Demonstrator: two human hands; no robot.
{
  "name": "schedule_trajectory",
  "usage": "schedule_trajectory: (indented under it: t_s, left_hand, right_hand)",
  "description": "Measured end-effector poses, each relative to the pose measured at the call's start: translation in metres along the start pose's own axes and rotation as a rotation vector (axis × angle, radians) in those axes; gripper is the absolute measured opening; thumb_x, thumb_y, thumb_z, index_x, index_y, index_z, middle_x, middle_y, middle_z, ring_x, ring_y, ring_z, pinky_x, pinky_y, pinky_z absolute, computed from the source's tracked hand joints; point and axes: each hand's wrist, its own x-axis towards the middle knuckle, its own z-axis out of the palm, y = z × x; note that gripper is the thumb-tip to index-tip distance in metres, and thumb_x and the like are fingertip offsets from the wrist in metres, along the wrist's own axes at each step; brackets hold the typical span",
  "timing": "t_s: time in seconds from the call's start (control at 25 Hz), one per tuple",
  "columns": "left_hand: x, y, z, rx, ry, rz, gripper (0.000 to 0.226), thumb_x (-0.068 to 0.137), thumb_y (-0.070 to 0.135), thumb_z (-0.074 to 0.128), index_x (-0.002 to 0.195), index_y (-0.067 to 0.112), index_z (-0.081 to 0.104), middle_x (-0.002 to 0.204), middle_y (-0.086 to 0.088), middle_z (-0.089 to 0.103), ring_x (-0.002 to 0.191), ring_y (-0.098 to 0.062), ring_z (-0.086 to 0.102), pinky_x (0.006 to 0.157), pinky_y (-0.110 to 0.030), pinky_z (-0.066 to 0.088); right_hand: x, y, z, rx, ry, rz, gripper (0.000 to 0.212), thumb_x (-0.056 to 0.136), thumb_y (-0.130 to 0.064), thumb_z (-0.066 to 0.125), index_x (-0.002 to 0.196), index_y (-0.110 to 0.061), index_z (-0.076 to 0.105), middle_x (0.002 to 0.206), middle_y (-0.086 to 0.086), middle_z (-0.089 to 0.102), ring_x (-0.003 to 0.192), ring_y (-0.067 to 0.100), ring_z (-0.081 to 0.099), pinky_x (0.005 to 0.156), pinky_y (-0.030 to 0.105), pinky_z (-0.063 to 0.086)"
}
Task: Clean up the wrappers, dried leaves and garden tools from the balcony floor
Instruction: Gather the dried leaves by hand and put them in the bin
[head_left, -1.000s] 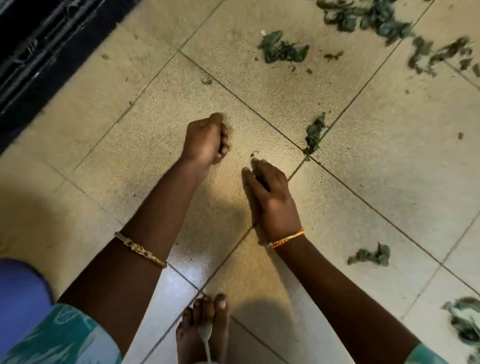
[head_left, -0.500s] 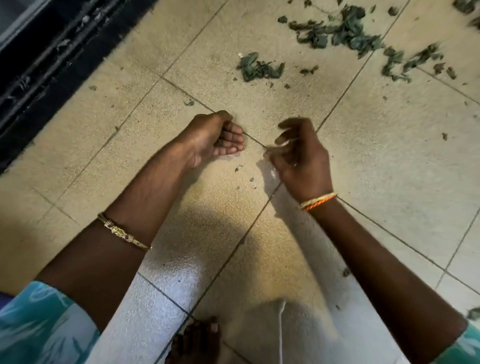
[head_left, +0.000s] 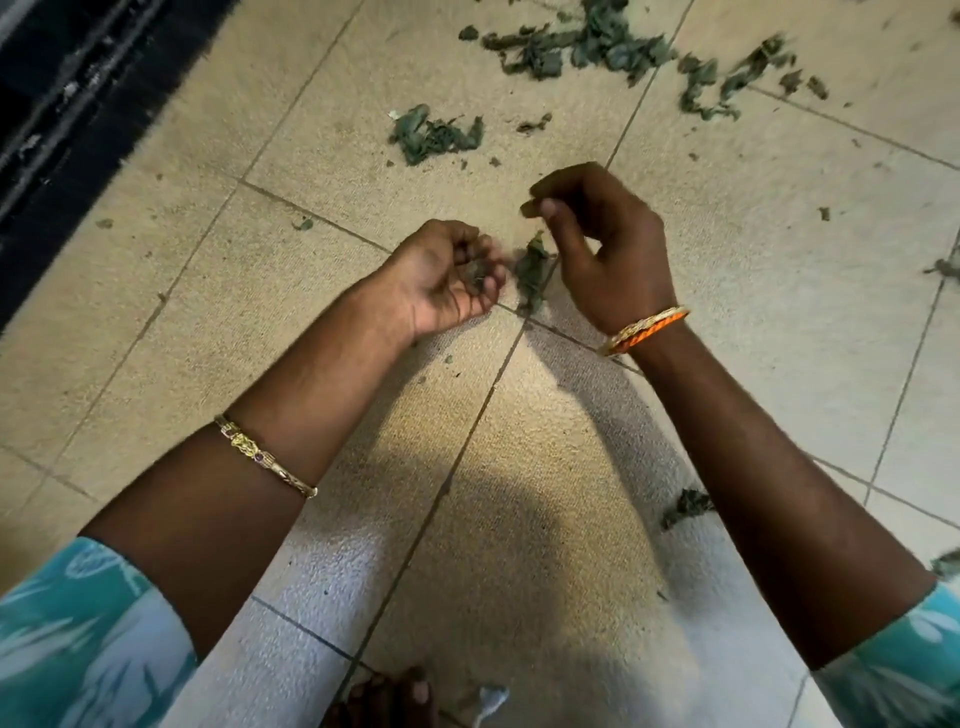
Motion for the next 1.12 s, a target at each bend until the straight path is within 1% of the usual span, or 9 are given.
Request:
schedule_trajectory:
  t_s: [0.08,0.16,0.28,0.44,0.56,0.76,0.88,1.0,1.12]
  left_hand:
    - [0.003,0.005,-0.001,0.023,0.015,0.014,0.044,0.097,0.021,0.037,0.053,0.020,0.039,0.048,0.006,0.038,0.037,-0.008,0.032,0.036,-0.016,0.027]
    - [0.005,0.008,-0.002,0.048,0.041,0.045,0.051,0.093,0.022,0.042,0.043,0.023,0.032,0.042,0.008,0.026,0.033,-0.008,0.019,0.035,-0.015,0.015]
    - [0.008,0.011,0.000,0.083,0.074,0.072,0.055,0.090,0.022,0.046,0.038,0.024,0.027,0.038,0.009,0.020,0.029,-0.008,0.013,0.035,-0.012,0.009]
    - [0.006,0.008,0.003,0.070,0.110,0.083,0.052,0.090,0.020,0.045,0.040,0.023,0.028,0.037,0.009,0.022,0.029,-0.007,0.015,0.034,-0.012,0.010]
    - [-0.003,0.000,0.008,0.095,0.110,0.087,0.044,0.091,0.016,0.041,0.049,0.023,0.030,0.039,0.009,0.028,0.030,-0.007,0.020,0.033,-0.012,0.012]
    - [-0.019,-0.027,0.035,0.359,-0.015,-0.025,0.031,0.093,0.021,0.034,0.064,0.015,0.041,0.046,0.000,0.046,0.035,-0.008,0.032,0.032,-0.010,0.019]
    - [-0.023,-0.054,0.063,0.500,-0.149,-0.093,0.041,0.097,0.039,0.035,0.077,0.009,0.055,0.062,-0.007,0.061,0.049,-0.013,0.045,0.037,-0.013,0.031]
    - [-0.025,-0.082,0.094,0.466,-0.284,-0.131,0.052,0.098,0.046,0.031,0.071,0.009,0.053,0.058,-0.007,0.060,0.047,-0.015,0.053,0.041,-0.015,0.038]
    - [-0.026,-0.107,0.114,0.452,-0.269,-0.083,0.035,0.100,0.025,0.035,0.071,0.011,0.050,0.051,0.000,0.043,0.034,-0.008,0.046,0.035,-0.013,0.031]
  right_hand:
    - [0.005,0.012,-0.013,-0.054,-0.085,0.083,0.021,0.086,-0.021,0.059,0.104,-0.010,0.062,0.104,0.000,0.062,0.101,0.008,0.058,0.084,0.023,0.050]
    - [0.005,0.026,-0.015,-0.319,-0.384,0.098,0.049,0.078,-0.039,0.065,0.122,-0.017,0.056,0.131,0.010,0.046,0.126,0.022,0.039,0.104,0.036,0.036]
    - [-0.012,0.038,-0.001,-0.589,-0.602,-0.031,0.070,0.076,-0.052,0.059,0.136,-0.019,0.046,0.147,0.016,0.031,0.138,0.035,0.023,0.110,0.047,0.022]
    - [-0.053,0.052,0.011,-0.499,-0.336,-0.352,0.031,0.079,-0.008,0.058,0.108,-0.003,0.068,0.119,0.021,0.062,0.112,0.038,0.058,0.093,0.041,0.046]
    - [-0.072,0.044,0.003,-0.568,-0.259,-0.368,0.020,0.073,-0.002,0.061,0.089,-0.004,0.073,0.096,0.015,0.071,0.088,0.030,0.068,0.069,0.033,0.056]
    - [-0.066,0.007,-0.052,-0.096,0.112,0.238,0.012,0.072,0.003,0.073,0.082,-0.002,0.074,0.085,0.017,0.073,0.066,-0.003,0.064,0.070,0.013,0.053]
    - [-0.078,-0.014,-0.085,0.237,0.198,0.371,0.022,0.069,0.009,0.074,0.084,-0.005,0.065,0.080,0.017,0.068,0.068,0.013,0.067,0.070,0.027,0.058]
    - [-0.100,-0.018,-0.093,0.015,0.173,0.342,0.032,0.071,0.004,0.074,0.095,-0.011,0.057,0.072,0.005,0.067,0.064,0.014,0.067,0.063,0.028,0.057]
    - [-0.125,-0.010,-0.097,-0.175,0.203,0.239,0.011,0.082,-0.011,0.067,0.093,-0.010,0.064,0.078,0.001,0.070,0.075,0.010,0.067,0.073,0.032,0.055]
